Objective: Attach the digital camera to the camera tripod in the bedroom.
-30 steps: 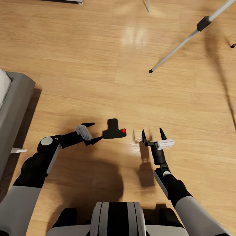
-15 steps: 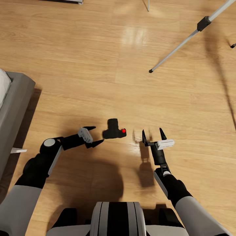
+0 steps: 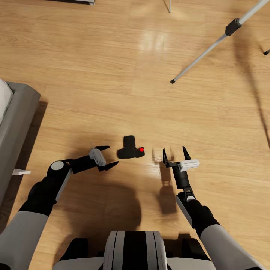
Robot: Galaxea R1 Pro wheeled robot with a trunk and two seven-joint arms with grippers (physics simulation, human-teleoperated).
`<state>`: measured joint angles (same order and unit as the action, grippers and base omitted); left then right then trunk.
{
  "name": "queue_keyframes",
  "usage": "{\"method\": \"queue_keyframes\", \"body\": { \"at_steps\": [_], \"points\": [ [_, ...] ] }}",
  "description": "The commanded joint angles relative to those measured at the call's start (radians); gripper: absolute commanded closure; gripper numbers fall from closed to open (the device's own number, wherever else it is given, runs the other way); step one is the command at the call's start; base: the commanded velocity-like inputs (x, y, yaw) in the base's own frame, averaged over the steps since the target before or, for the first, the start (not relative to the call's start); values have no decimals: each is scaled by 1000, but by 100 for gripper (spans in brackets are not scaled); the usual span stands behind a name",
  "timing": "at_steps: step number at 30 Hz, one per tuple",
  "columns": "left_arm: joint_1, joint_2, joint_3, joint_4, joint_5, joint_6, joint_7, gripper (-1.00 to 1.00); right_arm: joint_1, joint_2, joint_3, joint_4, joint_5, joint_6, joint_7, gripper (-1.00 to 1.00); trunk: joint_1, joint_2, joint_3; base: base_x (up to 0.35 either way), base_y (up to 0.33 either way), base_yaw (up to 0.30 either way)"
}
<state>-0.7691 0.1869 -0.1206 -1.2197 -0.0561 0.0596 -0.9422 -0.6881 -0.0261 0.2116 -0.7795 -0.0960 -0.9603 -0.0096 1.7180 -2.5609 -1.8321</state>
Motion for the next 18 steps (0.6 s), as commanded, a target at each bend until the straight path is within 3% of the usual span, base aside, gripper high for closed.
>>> {"method": "queue_keyframes", "body": {
  "at_steps": [1,18],
  "points": [
    [0,0,0,2,-2,3,-3,-100,-1,-1,6,0,-10,-3,-1,-100,0,0,0,0,0,0],
    [-8,-3,1,35,-47,-13,2,-100,-1,-1,6,0,-10,-3,-1,-100,0,0,0,0,0,0]
  ]
}}
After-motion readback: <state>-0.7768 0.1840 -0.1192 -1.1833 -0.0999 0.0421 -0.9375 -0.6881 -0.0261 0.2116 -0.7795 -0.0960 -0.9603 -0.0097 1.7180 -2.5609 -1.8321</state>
